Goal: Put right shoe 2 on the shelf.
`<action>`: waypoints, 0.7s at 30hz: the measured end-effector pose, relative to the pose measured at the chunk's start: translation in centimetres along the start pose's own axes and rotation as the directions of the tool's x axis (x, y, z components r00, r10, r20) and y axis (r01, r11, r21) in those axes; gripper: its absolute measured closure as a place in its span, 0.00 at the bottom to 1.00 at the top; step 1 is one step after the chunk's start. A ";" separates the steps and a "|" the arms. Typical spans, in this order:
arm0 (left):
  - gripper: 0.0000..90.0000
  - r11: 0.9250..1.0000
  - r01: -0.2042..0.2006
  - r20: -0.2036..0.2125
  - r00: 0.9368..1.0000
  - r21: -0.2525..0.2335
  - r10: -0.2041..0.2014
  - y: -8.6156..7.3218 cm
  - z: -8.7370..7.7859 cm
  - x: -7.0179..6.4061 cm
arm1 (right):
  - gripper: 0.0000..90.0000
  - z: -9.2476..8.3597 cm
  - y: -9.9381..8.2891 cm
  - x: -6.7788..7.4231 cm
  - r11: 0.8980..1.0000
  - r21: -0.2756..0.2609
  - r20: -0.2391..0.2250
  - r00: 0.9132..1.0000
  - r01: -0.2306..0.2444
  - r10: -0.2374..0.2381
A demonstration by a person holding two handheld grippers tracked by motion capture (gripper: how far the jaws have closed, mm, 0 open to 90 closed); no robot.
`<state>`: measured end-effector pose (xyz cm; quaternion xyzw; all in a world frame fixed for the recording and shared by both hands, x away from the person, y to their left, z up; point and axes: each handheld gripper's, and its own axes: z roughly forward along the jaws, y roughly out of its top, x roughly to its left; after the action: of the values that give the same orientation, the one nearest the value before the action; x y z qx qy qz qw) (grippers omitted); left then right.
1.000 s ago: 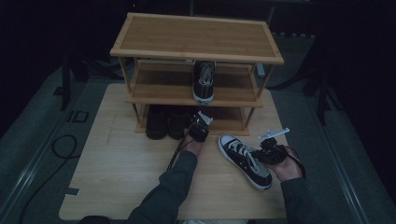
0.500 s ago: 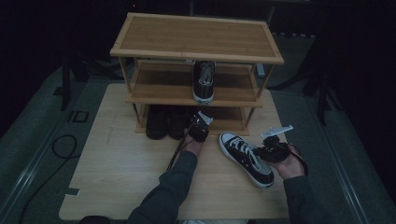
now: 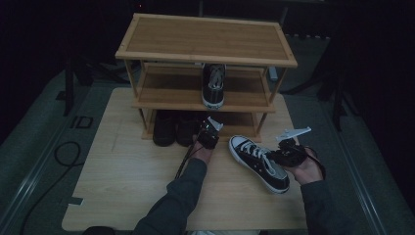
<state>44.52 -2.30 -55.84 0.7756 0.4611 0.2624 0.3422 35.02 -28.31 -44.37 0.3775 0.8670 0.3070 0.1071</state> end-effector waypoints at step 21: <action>1.00 1.000 0.000 0.000 1.000 0.001 0.000 0.0 0.0 0.0 | 0.98 -2.7 2.4 -0.2 0.998 -0.036 0.001 0.998 0.060 -0.060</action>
<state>44.52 -2.28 -55.83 0.7757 0.4612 0.2622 0.3418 35.42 -28.41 -40.73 0.3495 0.8723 0.3191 0.1229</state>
